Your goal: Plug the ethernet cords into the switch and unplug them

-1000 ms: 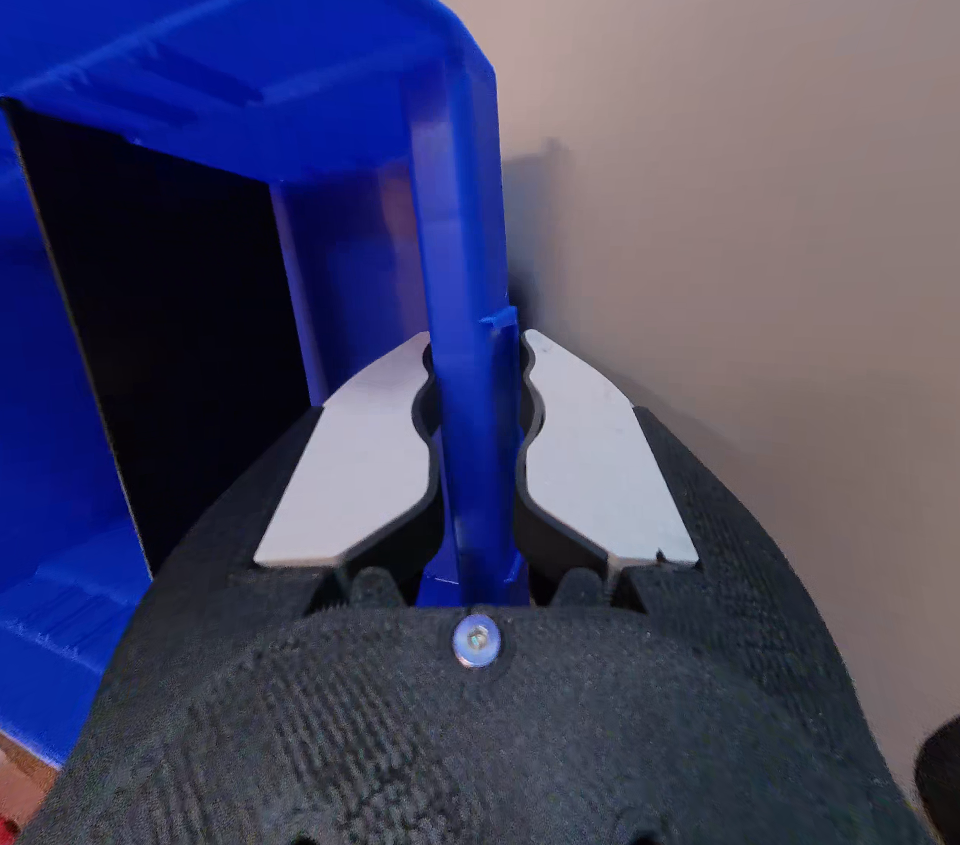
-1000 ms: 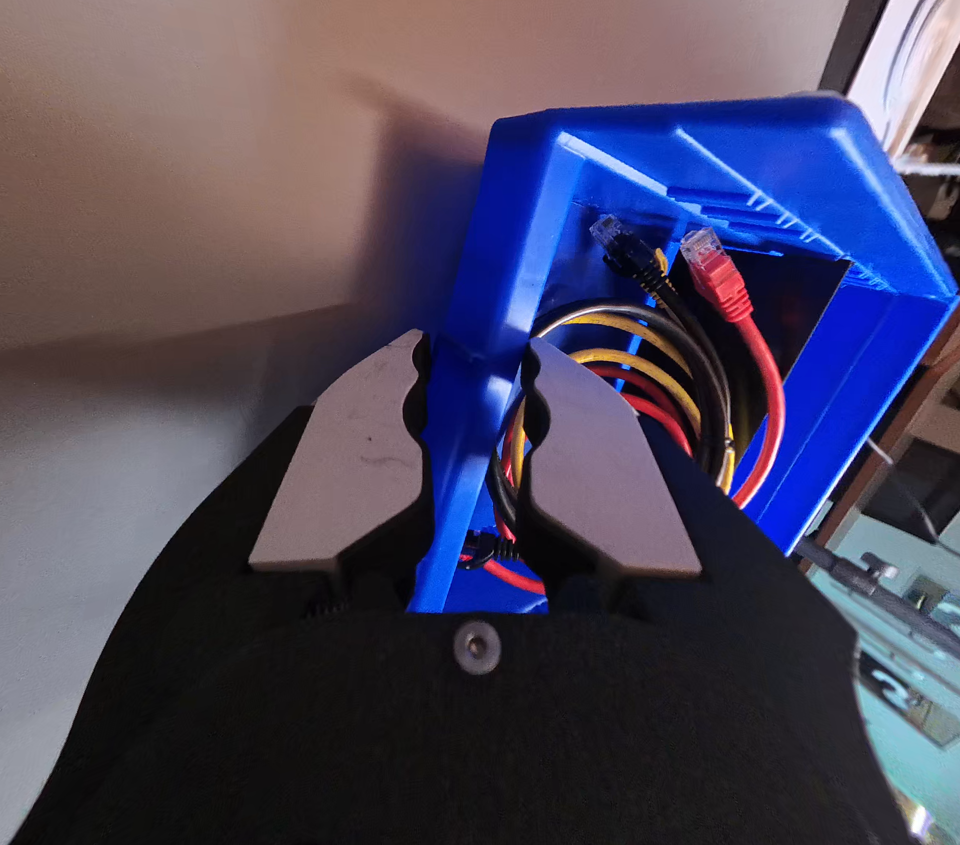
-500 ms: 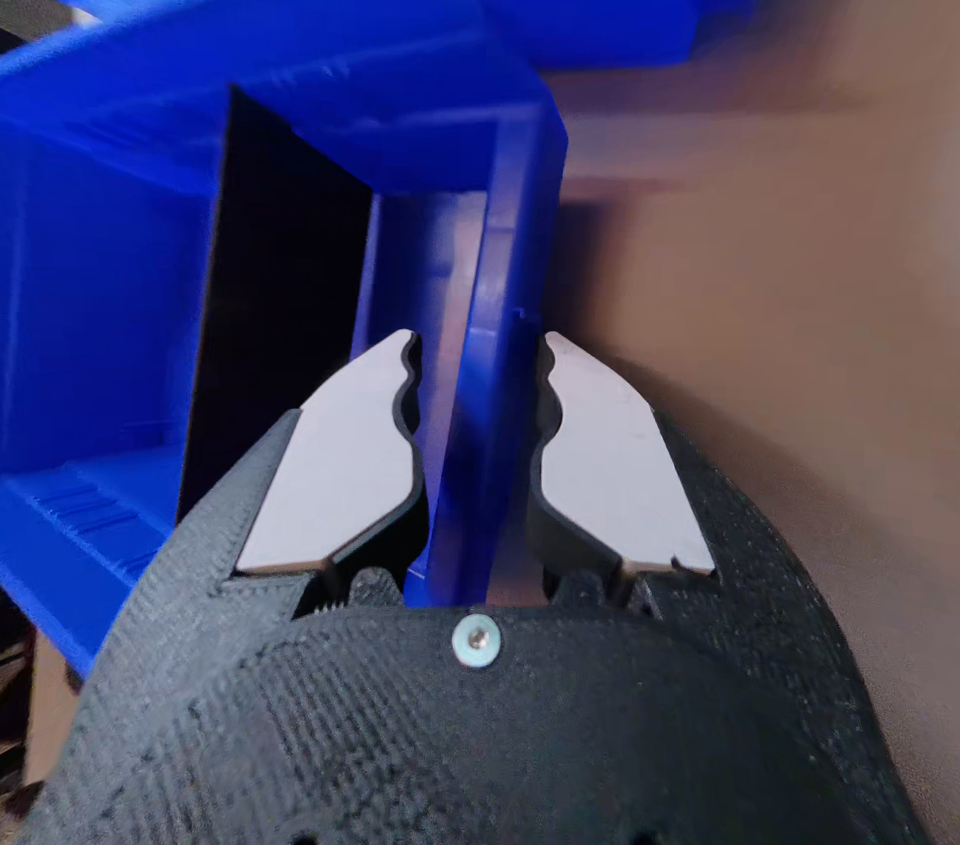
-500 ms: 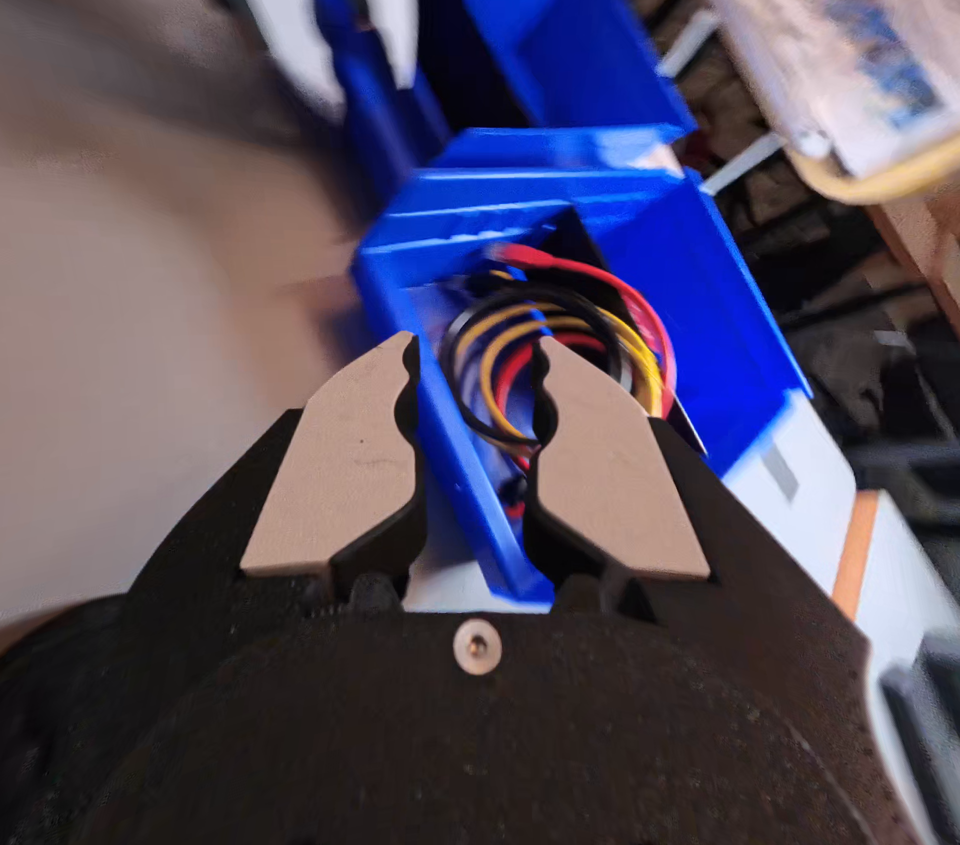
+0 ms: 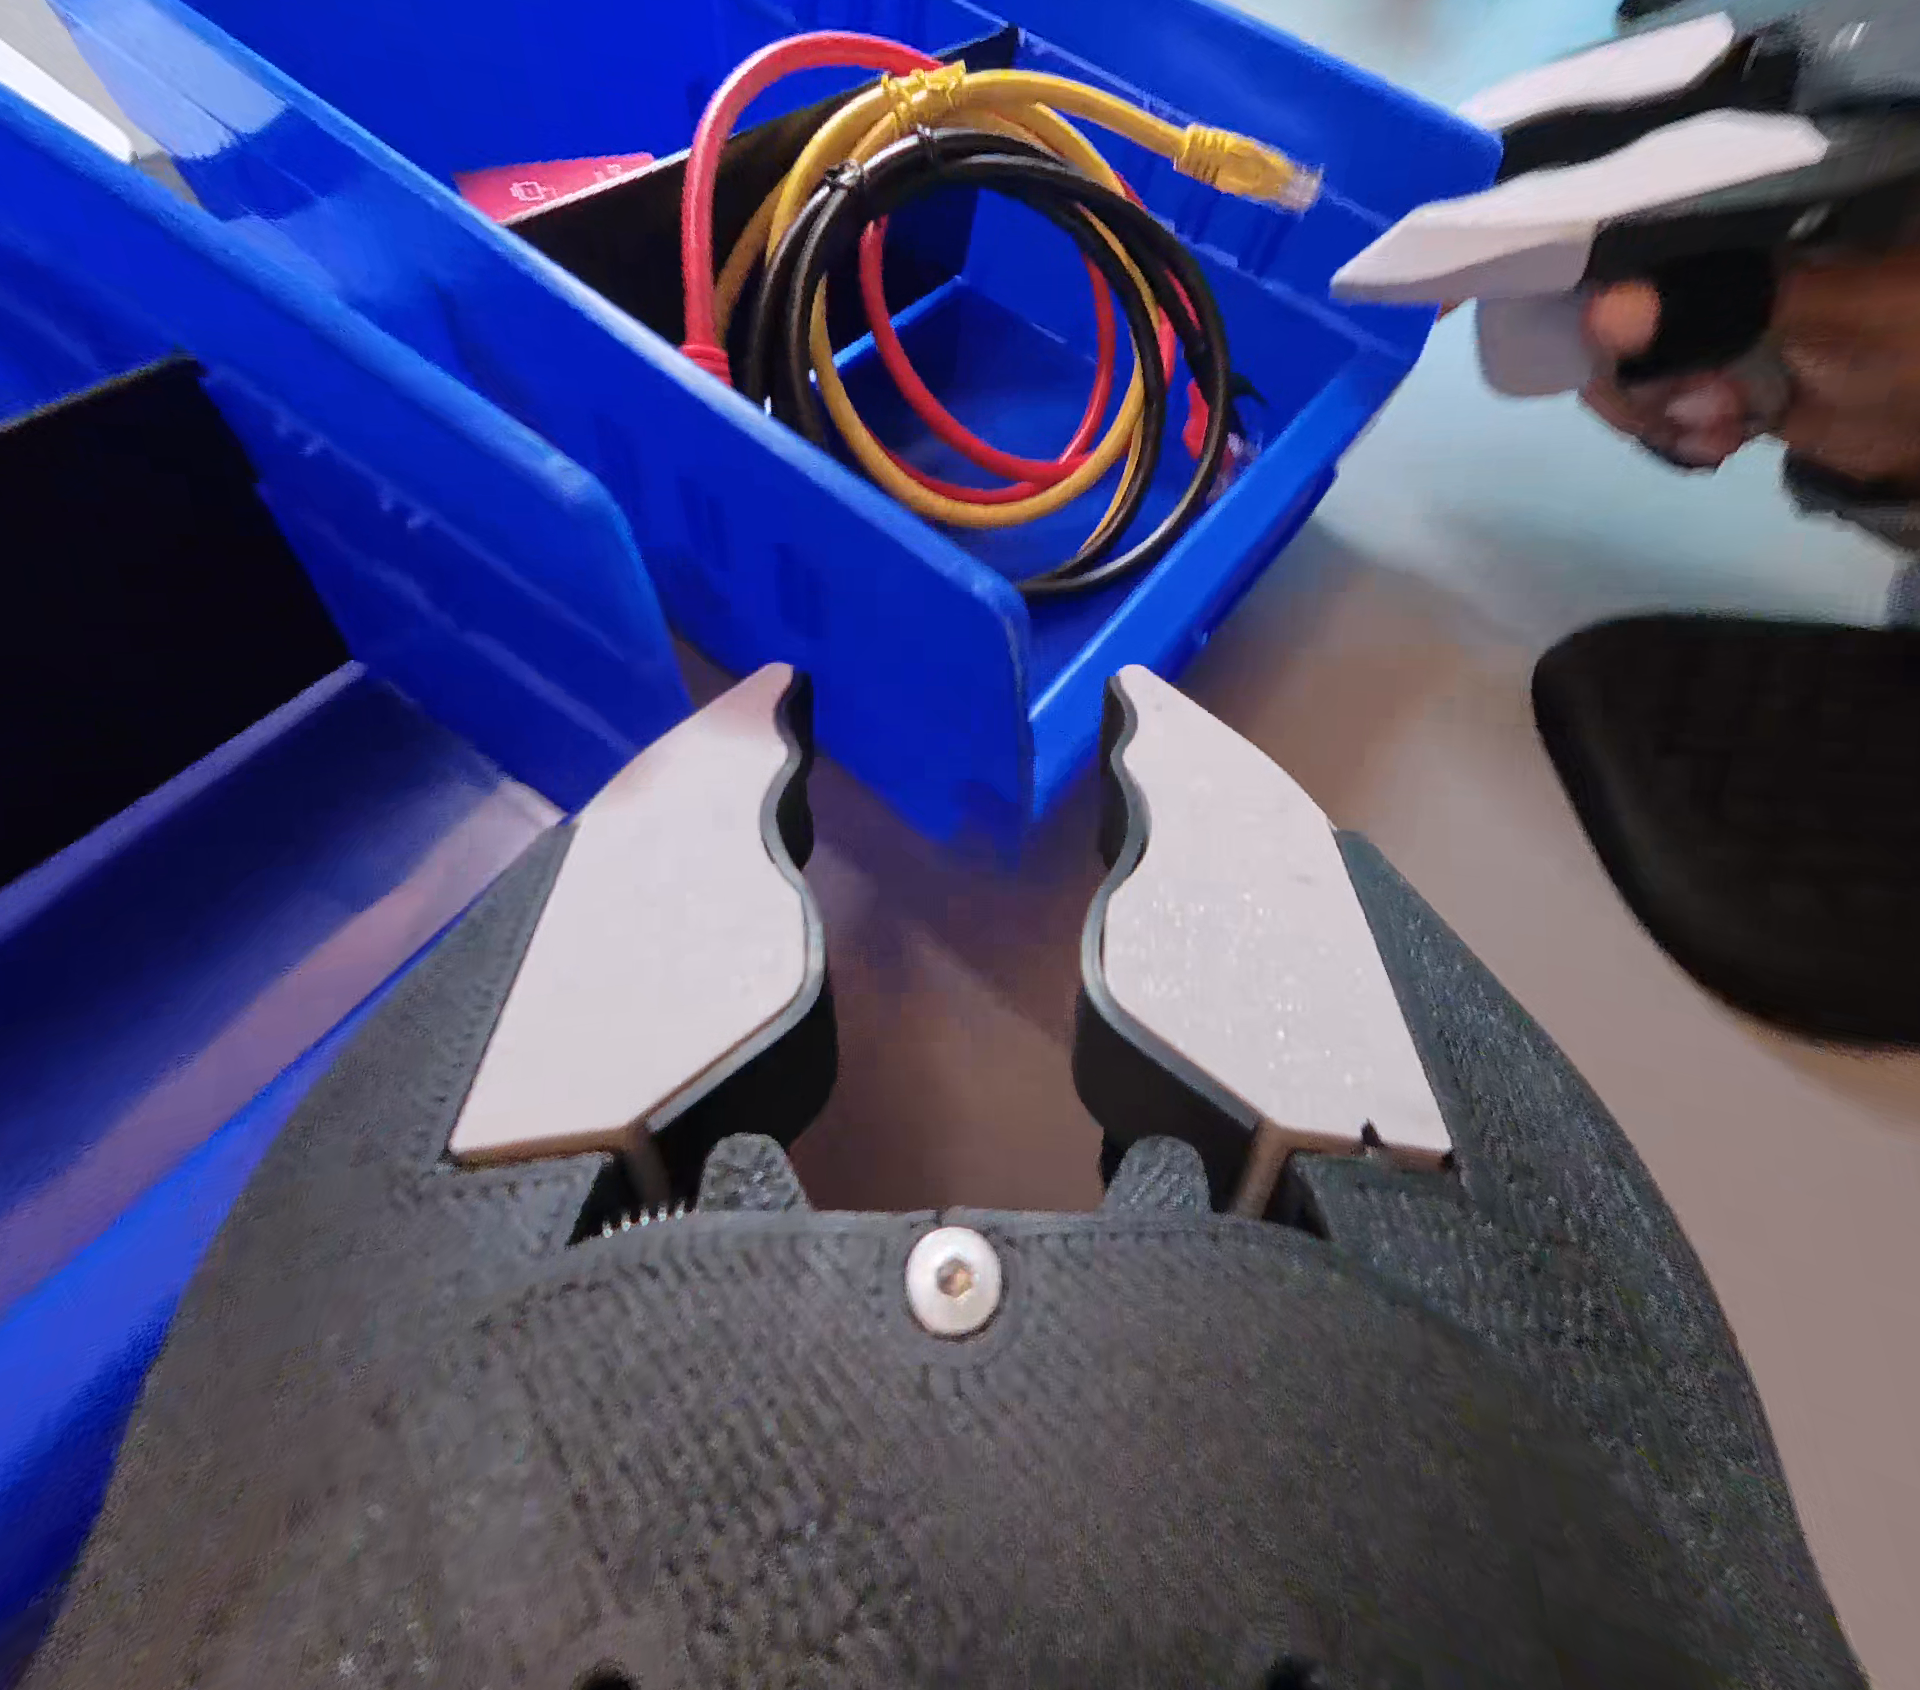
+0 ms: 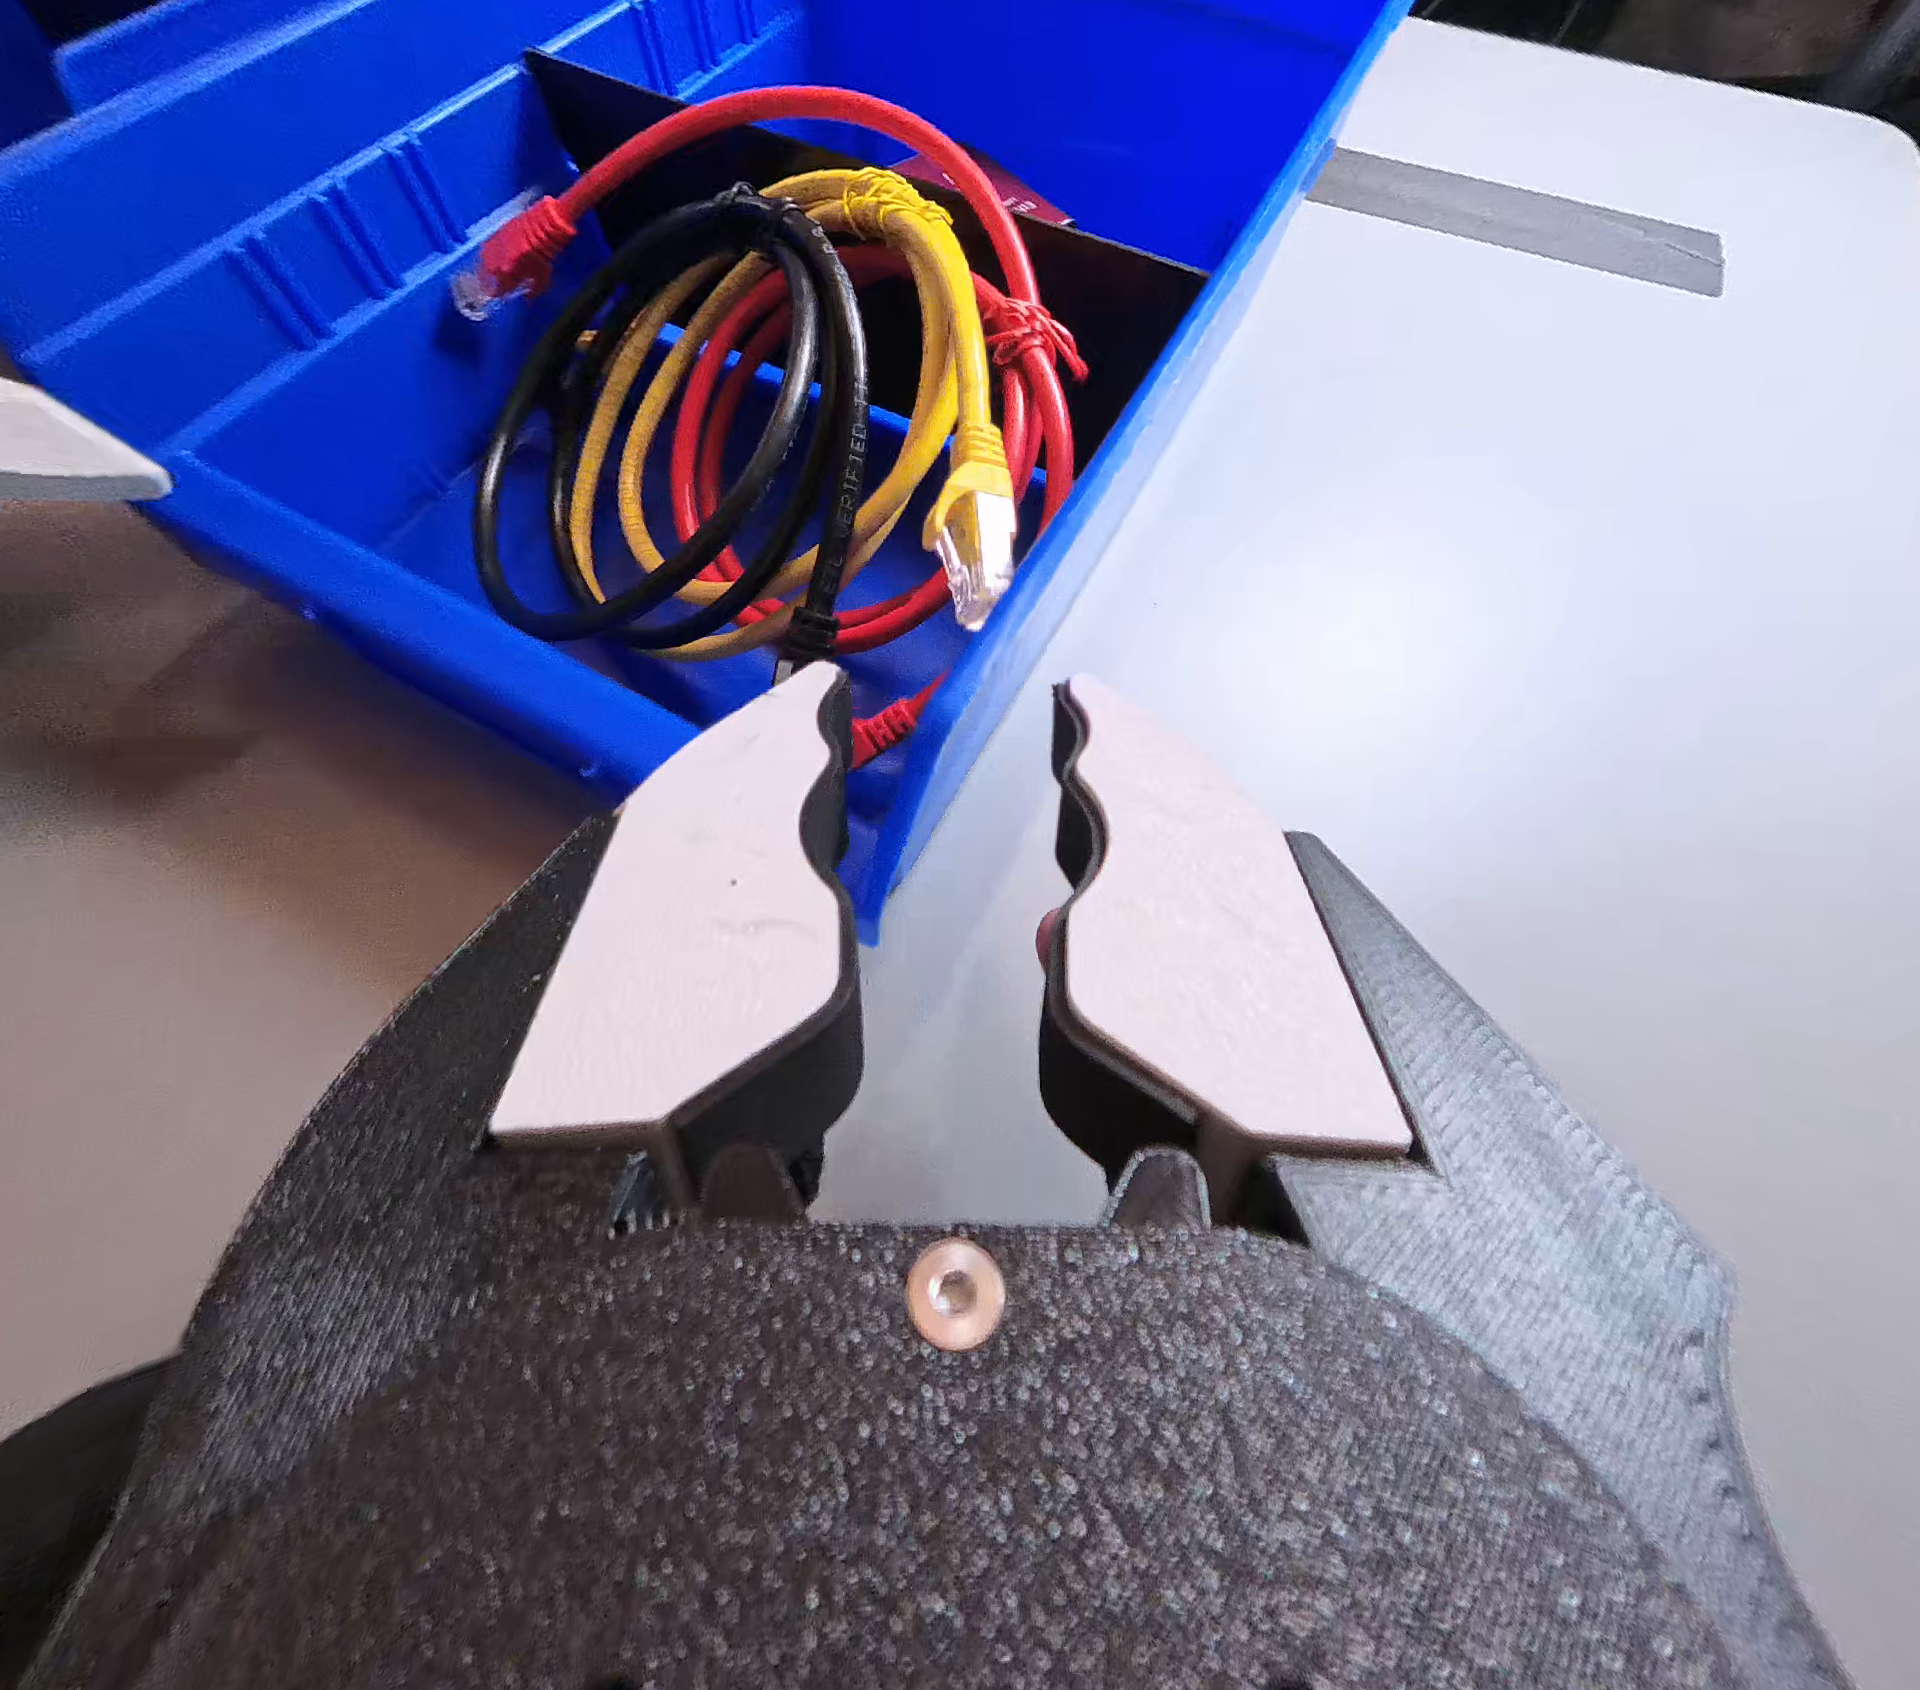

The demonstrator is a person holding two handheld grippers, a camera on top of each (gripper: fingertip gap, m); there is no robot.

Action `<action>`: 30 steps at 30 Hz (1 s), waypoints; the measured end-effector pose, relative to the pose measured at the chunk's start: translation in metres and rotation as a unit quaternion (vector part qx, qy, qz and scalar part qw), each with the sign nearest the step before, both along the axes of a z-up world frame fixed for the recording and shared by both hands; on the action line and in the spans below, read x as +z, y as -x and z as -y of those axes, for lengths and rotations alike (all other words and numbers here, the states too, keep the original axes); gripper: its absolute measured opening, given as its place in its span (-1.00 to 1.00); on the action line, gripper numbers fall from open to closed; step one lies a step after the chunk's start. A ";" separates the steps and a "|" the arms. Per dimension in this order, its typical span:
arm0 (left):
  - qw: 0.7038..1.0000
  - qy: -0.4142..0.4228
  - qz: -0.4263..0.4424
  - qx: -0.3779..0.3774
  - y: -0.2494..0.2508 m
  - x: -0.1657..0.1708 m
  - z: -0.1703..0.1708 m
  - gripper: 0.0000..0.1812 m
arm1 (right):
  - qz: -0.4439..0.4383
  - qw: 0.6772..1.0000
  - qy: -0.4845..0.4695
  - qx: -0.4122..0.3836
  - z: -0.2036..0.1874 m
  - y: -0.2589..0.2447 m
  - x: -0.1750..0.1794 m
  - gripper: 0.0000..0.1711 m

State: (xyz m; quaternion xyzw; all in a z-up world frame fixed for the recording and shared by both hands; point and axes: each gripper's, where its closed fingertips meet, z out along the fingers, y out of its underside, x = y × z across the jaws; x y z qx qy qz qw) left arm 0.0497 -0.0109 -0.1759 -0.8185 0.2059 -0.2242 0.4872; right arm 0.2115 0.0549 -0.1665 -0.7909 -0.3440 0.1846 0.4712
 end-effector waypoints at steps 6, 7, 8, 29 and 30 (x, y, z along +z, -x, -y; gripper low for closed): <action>0.992 -0.044 -0.004 0.119 -0.003 -0.004 -0.024 -0.48 | -0.032 0.998 -0.023 -0.048 -0.015 0.010 -0.006 -0.59; 0.989 -0.046 0.003 0.138 -0.002 -0.003 -0.027 -0.52 | -0.035 0.997 -0.027 -0.057 -0.016 0.010 -0.006 -0.60; 0.987 -0.048 0.015 0.155 -0.001 -0.001 -0.031 -0.55 | -0.036 0.997 -0.035 -0.066 -0.018 0.008 -0.005 -0.61; 0.940 -0.249 0.018 0.233 0.076 0.167 0.024 -0.82 | -0.110 0.966 -0.229 -0.034 0.042 0.066 0.156 -0.90; 0.933 -0.258 0.021 0.249 0.095 0.176 0.034 -0.83 | -0.119 0.965 -0.233 -0.017 0.048 0.086 0.165 -0.89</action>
